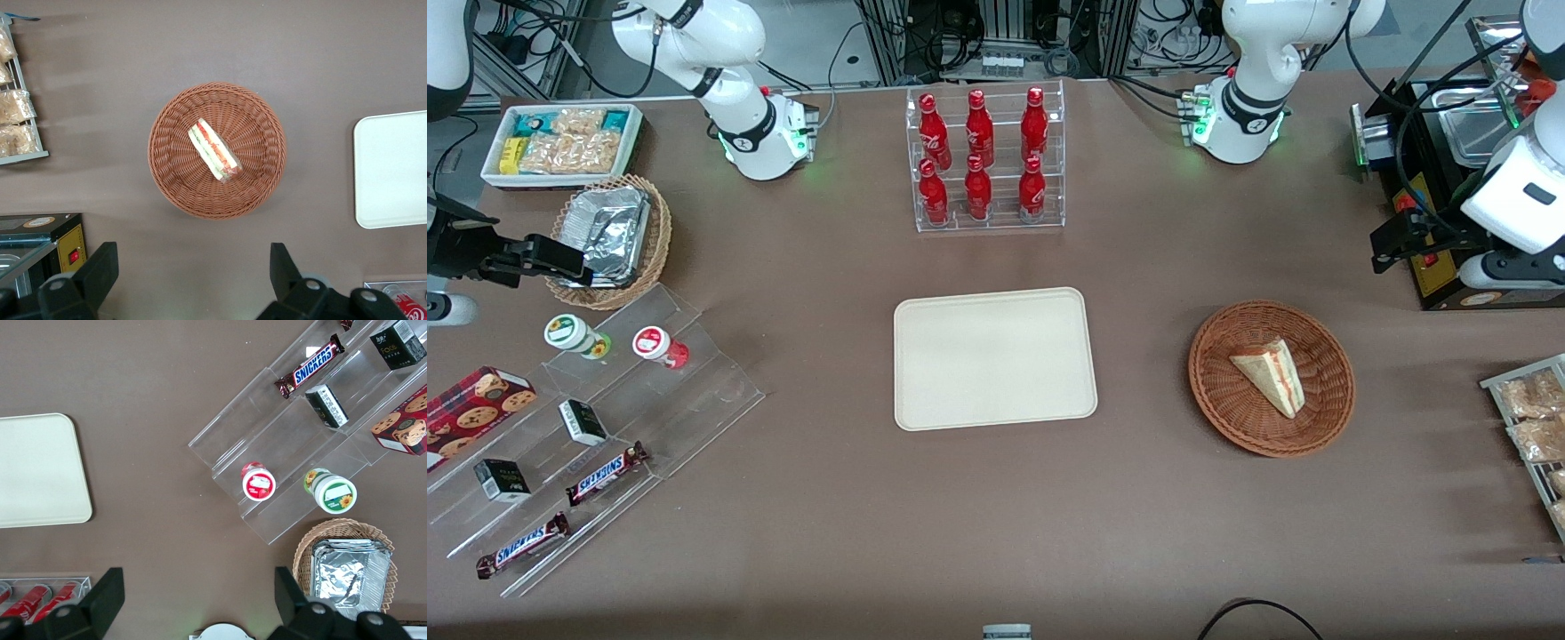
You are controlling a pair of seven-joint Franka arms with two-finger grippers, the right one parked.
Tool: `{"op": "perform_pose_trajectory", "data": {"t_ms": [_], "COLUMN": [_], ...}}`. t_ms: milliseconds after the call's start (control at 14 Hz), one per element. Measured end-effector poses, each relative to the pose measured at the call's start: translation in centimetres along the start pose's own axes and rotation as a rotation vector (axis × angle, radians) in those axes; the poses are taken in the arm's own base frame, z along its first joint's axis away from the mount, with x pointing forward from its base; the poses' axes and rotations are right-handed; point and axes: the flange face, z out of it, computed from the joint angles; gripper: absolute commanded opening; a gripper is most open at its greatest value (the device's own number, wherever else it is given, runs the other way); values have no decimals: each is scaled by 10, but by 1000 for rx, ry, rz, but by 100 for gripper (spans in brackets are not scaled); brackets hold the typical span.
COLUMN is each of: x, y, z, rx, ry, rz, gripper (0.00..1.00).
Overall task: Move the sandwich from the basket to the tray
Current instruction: 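Lower the left gripper into the wicker basket and grasp the wrapped sandwich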
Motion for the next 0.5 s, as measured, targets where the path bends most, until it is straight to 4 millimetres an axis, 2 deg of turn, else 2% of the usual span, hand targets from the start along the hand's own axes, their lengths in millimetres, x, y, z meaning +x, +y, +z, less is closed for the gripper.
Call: {"op": "perform_pose_trajectory", "data": {"t_ms": [286,500], "x": [-2,5], "y": [0,1], "z": [6,37], "rx": [1,4], "ry": [-38,-68], "rz": [0,0], "gripper": [100,100]}}
